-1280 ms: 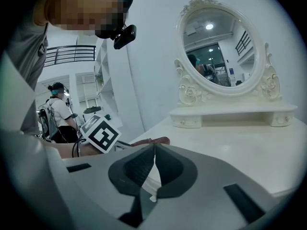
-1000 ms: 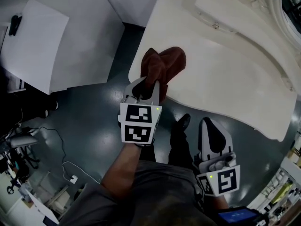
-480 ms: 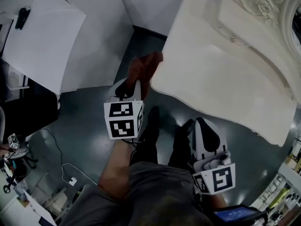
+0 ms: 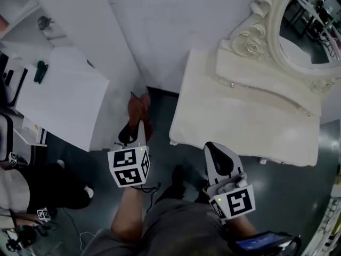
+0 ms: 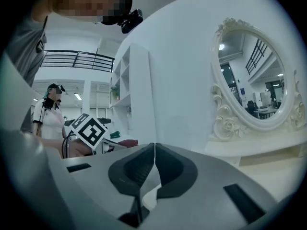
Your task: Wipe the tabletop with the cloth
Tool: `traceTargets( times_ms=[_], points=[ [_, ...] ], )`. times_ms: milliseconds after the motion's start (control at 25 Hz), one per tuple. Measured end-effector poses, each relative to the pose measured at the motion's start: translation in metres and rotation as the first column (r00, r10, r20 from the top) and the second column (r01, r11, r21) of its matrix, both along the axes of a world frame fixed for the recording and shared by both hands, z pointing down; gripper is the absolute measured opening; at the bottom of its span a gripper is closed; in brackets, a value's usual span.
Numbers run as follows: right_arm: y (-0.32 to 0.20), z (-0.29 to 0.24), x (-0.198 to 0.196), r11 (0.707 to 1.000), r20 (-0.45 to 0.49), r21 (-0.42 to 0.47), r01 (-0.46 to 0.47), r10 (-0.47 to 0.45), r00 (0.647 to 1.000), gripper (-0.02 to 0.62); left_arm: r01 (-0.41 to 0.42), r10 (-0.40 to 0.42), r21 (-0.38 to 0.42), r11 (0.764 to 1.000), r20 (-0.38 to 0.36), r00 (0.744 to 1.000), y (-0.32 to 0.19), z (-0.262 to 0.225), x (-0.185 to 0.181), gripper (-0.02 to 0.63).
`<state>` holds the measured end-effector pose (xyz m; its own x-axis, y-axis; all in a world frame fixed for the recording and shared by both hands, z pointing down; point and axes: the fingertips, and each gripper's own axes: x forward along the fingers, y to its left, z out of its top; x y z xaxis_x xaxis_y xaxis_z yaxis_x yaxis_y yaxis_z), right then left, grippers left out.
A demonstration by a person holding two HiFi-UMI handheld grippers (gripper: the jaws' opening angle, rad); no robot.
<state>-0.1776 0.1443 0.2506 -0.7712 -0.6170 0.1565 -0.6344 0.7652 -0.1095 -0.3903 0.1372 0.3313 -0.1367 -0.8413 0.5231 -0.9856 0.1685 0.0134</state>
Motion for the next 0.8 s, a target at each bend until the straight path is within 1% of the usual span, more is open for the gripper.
traceTargets(
  times_ms=[80, 160, 280, 440, 520, 600, 680, 800],
  points=[
    [-0.005, -0.027, 0.005, 0.999, 0.019, 0.045, -0.009, 0.008, 1.0, 0.015, -0.019, 0.017, 0.074, 0.997, 0.028, 0.999, -0.003, -0.043, 0.011, 0.1],
    [-0.012, -0.055, 0.012, 0.993, 0.037, 0.112, -0.031, 0.027, 0.999, 0.015, -0.055, 0.046, 0.168, 0.984, 0.058, 0.997, -0.008, -0.086, 0.025, 0.1],
    [-0.022, -0.095, 0.025, 0.975, 0.049, 0.208, -0.081, 0.072, 0.996, 0.015, -0.123, 0.097, 0.295, 0.948, 0.103, 0.99, -0.014, -0.142, 0.051, 0.1],
    [-0.028, -0.135, 0.041, 0.943, 0.057, 0.299, -0.149, 0.138, 0.989, 0.015, -0.179, 0.122, 0.412, 0.893, 0.162, 0.979, -0.014, -0.192, 0.076, 0.1],
    [-0.027, -0.148, 0.048, 0.925, 0.068, 0.336, -0.179, 0.166, 0.984, 0.015, -0.201, 0.127, 0.453, 0.869, 0.188, 0.974, -0.011, -0.206, 0.087, 0.1],
    [-0.023, -0.151, 0.055, 0.918, 0.059, 0.338, -0.208, 0.2, 0.978, 0.015, -0.218, 0.135, 0.476, 0.852, 0.203, 0.97, -0.006, -0.214, 0.098, 0.1],
    [-0.018, -0.149, 0.059, 0.914, 0.051, 0.334, -0.231, 0.227, 0.972, 0.014, -0.236, 0.152, 0.482, 0.844, 0.207, 0.966, -0.002, -0.214, 0.107, 0.1],
    [-0.011, -0.142, 0.066, 0.909, 0.041, 0.331, -0.254, 0.255, 0.966, 0.014, -0.261, 0.18, 0.477, 0.839, 0.209, 0.961, 0.001, -0.208, 0.119, 0.1]
  ],
)
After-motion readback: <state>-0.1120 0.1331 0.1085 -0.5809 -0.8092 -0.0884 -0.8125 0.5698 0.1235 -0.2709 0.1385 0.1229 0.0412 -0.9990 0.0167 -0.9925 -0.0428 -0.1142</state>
